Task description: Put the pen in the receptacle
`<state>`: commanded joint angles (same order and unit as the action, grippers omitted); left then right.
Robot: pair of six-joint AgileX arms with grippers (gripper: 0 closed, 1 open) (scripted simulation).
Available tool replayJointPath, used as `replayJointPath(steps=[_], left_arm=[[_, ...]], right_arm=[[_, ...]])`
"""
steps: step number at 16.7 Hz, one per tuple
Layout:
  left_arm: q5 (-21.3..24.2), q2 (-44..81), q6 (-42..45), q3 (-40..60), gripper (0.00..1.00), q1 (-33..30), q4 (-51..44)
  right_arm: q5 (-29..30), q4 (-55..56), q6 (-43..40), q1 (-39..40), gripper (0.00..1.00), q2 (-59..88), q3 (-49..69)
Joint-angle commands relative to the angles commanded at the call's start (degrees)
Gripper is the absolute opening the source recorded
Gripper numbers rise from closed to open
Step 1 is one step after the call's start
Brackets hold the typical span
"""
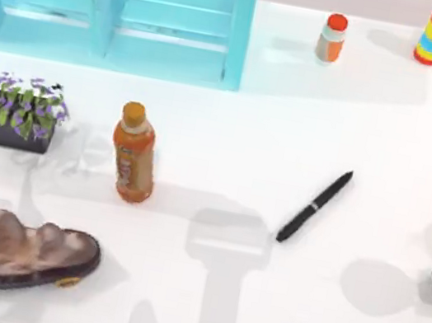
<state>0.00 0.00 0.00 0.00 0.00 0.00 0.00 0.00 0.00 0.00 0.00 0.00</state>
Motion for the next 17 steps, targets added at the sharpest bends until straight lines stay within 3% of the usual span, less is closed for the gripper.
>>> replayJointPath(steps=[7,17], left_arm=[[0.0,0.0,0.0,0.0,1.00,0.0,0.0],[0.0,0.0,0.0,0.0,1.00,0.0,0.0]], right_arm=[[-2.0,-1.0,5.6,0.1,1.00,9.0,8.5],[-12.0,-3.8,33.5,4.9,1.00,57.9,47.3]])
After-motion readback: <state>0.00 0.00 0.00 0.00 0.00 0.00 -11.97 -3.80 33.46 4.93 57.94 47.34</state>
